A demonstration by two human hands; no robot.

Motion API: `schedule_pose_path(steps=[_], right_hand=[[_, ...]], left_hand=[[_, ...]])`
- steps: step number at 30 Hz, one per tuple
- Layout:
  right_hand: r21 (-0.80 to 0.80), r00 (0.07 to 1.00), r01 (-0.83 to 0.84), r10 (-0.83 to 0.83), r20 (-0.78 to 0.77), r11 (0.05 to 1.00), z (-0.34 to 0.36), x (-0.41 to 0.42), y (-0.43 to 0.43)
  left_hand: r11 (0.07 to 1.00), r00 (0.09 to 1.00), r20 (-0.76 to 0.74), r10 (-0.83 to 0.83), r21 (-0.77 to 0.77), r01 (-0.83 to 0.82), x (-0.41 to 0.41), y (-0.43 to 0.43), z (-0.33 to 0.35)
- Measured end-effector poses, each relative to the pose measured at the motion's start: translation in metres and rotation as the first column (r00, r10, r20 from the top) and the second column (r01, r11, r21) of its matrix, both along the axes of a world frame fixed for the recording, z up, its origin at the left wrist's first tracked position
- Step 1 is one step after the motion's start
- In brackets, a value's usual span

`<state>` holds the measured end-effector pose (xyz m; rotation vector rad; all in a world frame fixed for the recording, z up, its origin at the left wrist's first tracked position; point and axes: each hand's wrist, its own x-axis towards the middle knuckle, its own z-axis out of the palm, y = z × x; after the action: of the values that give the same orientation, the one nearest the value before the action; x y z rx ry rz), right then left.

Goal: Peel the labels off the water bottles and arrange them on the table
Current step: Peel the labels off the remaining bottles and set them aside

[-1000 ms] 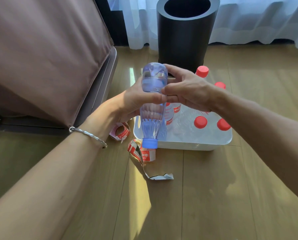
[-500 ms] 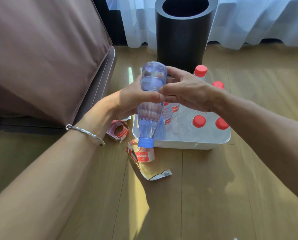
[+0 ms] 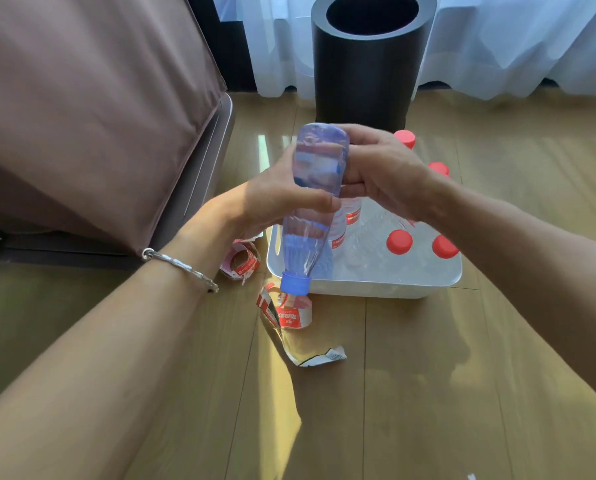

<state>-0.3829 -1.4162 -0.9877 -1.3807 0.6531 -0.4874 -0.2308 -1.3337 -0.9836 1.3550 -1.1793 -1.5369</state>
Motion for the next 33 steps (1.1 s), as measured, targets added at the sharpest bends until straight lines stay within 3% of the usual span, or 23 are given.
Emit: schedule_pose_path(steps=[12, 16, 19, 22, 26, 30, 33], right_hand=[[-0.031, 1.0, 0.005, -0.006, -0.024, 1.0, -0.001, 0.004, 0.0], [-0.071, 0.998, 0.021, -0.025, -0.055, 0.997, 0.002, 0.004, 0.001], [-0.17, 0.987, 0.144, -0.154, -0.048, 0.975, -0.003, 0.007, 0.005], [-0.133, 0.985, 0.159, -0.167, -0.05, 0.978, -0.005, 0.005, 0.003], [-0.104, 0.985, 0.158, -0.164, -0.045, 0.982, -0.002, 0.007, -0.001], [-0.062, 0.98, 0.198, -0.196, 0.025, 0.978, 0.006, 0.012, -0.006], [-0.011, 0.984, 0.174, -0.173, 0.035, 0.985, 0.006, 0.014, -0.006]], left_hand=[[0.998, 0.997, -0.071, -0.03, -0.066, 0.025, -0.002, 0.002, -0.002], [0.998, 0.999, -0.042, 0.004, -0.061, -0.007, -0.002, 0.003, -0.002], [0.998, 1.0, 0.018, 0.023, -0.051, -0.022, -0.004, 0.004, 0.0], [0.996, 0.998, 0.053, 0.031, -0.088, -0.026, -0.01, 0.002, -0.001], [0.972, 0.967, 0.142, 0.212, -0.134, -0.193, -0.017, -0.001, -0.005], [0.828, 0.809, 0.199, 0.553, -0.237, -0.508, -0.03, -0.002, -0.004], [0.798, 0.776, 0.203, 0.596, -0.255, -0.546, -0.03, -0.005, -0.007]])
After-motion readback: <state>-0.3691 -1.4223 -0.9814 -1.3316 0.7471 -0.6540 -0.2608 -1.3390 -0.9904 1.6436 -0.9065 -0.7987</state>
